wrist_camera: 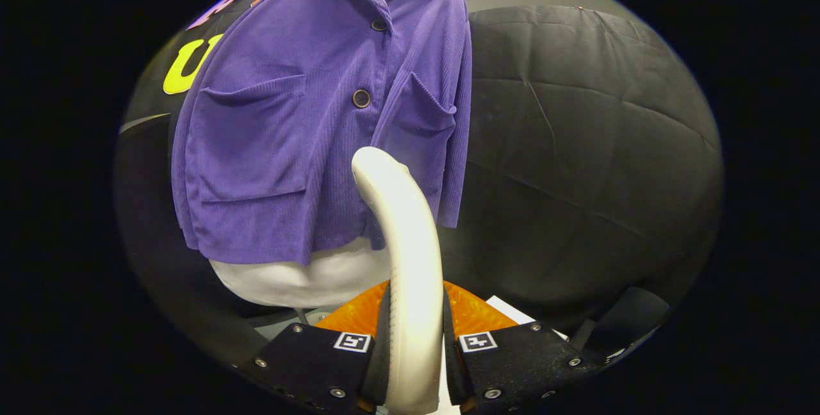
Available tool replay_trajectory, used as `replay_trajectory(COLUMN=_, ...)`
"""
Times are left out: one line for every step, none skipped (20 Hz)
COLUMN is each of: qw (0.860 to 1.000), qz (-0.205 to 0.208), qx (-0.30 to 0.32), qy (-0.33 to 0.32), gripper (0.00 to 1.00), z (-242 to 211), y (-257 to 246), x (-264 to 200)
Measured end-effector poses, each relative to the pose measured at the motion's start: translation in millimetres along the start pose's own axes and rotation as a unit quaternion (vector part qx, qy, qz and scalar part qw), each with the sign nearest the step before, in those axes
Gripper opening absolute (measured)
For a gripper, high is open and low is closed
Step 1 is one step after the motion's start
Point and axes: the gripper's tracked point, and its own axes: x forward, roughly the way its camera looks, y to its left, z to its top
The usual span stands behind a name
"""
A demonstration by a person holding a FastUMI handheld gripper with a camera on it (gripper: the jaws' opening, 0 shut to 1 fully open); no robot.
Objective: Iron the clothes twice with a garment steamer, once on the left side and once on the right side.
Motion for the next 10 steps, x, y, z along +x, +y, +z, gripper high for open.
replay_trajectory(qw=1.0, qz=-0.001, qx=-0.003, qy=-0.001, gripper=0.36, z=1, y=0, x=-9)
replay_trajectory(qw=1.0, qz=-0.002, qx=-0.003, qy=-0.004, gripper=0.36, z=4, y=0, x=-20)
replay_trajectory(qw=1.0, qz=0.0, qx=-0.002, qy=-0.01, gripper=0.36, z=7, y=-2, x=-33)
replay_trajectory(qw=1.0, qz=0.002, qx=0.001, qy=-0.018, gripper=0.36, z=11, y=-3, x=-47)
replay_trajectory(qw=1.0, qz=0.004, qx=0.003, qy=-0.027, gripper=0.36, z=16, y=-6, x=-61)
replay_trajectory(qw=0.999, qz=0.008, qx=0.004, qy=-0.038, gripper=0.36, z=21, y=-8, x=-76)
replay_trajectory(qw=0.999, qz=0.013, qx=0.002, qy=-0.049, gripper=0.36, z=25, y=-10, x=-91)
replay_trajectory(qw=0.998, qz=0.019, qx=-0.001, qy=-0.059, gripper=0.36, z=30, y=-11, x=-106)
replay_trajectory(qw=0.997, qz=0.022, qx=-0.004, qy=-0.069, gripper=0.36, z=34, y=-13, x=-120)
replay_trajectory(qw=0.996, qz=0.025, qx=-0.006, qy=-0.079, gripper=0.36, z=40, y=-14, x=-136)
